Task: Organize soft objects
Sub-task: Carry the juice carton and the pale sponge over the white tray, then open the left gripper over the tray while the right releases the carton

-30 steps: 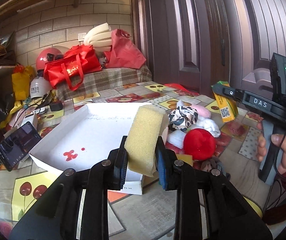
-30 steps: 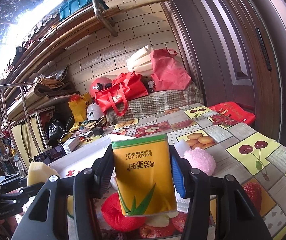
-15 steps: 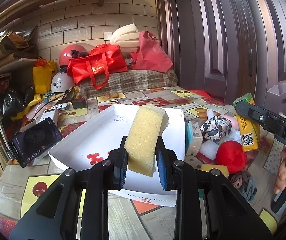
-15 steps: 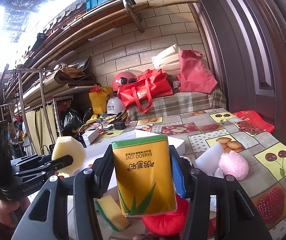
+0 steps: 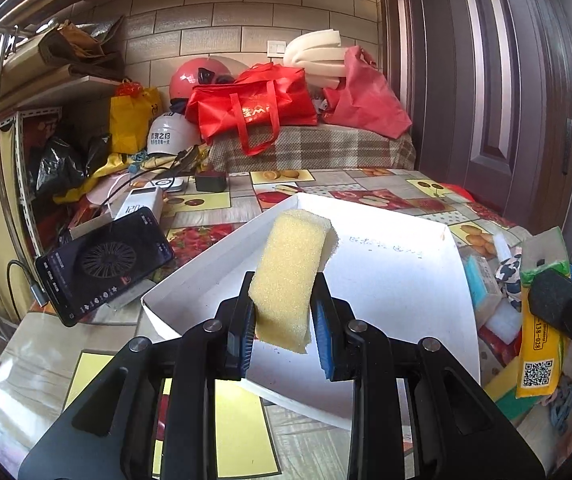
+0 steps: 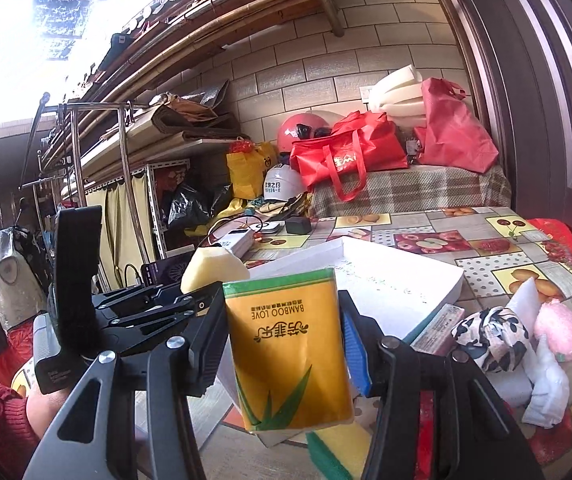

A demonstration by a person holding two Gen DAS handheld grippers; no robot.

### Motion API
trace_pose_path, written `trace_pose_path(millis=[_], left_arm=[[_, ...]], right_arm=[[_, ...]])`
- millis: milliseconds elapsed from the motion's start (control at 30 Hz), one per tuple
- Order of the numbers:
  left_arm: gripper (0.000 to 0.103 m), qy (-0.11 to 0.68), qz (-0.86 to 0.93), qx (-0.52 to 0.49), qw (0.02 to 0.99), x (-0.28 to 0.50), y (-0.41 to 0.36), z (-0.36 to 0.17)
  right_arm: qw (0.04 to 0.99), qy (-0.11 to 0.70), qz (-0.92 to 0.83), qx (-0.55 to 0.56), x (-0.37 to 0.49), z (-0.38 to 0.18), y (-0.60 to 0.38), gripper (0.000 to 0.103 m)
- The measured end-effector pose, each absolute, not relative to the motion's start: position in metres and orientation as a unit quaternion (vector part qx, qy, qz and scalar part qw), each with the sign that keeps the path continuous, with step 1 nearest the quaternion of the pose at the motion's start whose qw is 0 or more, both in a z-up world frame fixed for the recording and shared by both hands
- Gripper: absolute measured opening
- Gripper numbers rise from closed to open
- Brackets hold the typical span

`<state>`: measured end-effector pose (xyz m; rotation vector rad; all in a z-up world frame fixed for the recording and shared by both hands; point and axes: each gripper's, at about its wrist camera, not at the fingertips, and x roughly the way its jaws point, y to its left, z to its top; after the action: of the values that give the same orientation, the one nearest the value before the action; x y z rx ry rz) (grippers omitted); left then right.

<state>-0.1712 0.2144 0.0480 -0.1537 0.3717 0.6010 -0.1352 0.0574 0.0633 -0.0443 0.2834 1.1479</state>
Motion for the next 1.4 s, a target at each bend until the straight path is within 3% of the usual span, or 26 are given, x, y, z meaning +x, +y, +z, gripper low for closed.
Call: trace_pose_path(millis=[367, 833, 867, 900, 933, 1000, 1067, 1400], left_arm=[[0.025, 0.184, 0.31, -0.08, 0.929, -0.133, 0.246, 0.046], [0.026, 0.249, 0.285, -0.116, 0.918, -0.105, 0.268, 0.037], [0.029, 0.247, 0.291, -0.119, 0.917, -0.106, 0.269, 0.037], [0.04, 0.244, 0.298, -0.12, 0.915, -0.108, 0.269, 0.037], [0.049, 0.24, 0.31, -0.121, 0.912, -0.11, 0.27, 0.038], [0.086, 0.231, 0.339, -0.135, 0.902, -0.115, 0.275, 0.039], [0.1, 0.223, 0.341, -0.16, 0.899, -0.121, 0.283, 0.038], [0.103, 0.206, 0.351, -0.161, 0.899, -0.127, 0.282, 0.04]], right_arm=[[0.831, 0.165, 0.529, -0.051, -0.129, 0.052, 0.108, 0.051], [0.859, 0.188, 0.473, -0.053, -0.107, 0.05, 0.123, 0.054], [0.861, 0.187, 0.47, -0.055, -0.107, 0.051, 0.125, 0.068], [0.864, 0.185, 0.464, -0.057, -0.107, 0.051, 0.125, 0.085], [0.869, 0.181, 0.456, -0.055, -0.108, 0.052, 0.123, 0.086], [0.875, 0.176, 0.449, -0.048, -0.107, 0.053, 0.119, 0.09], [0.876, 0.177, 0.446, -0.042, -0.105, 0.053, 0.118, 0.103], [0.878, 0.153, 0.452, -0.047, -0.112, 0.056, 0.118, 0.103]])
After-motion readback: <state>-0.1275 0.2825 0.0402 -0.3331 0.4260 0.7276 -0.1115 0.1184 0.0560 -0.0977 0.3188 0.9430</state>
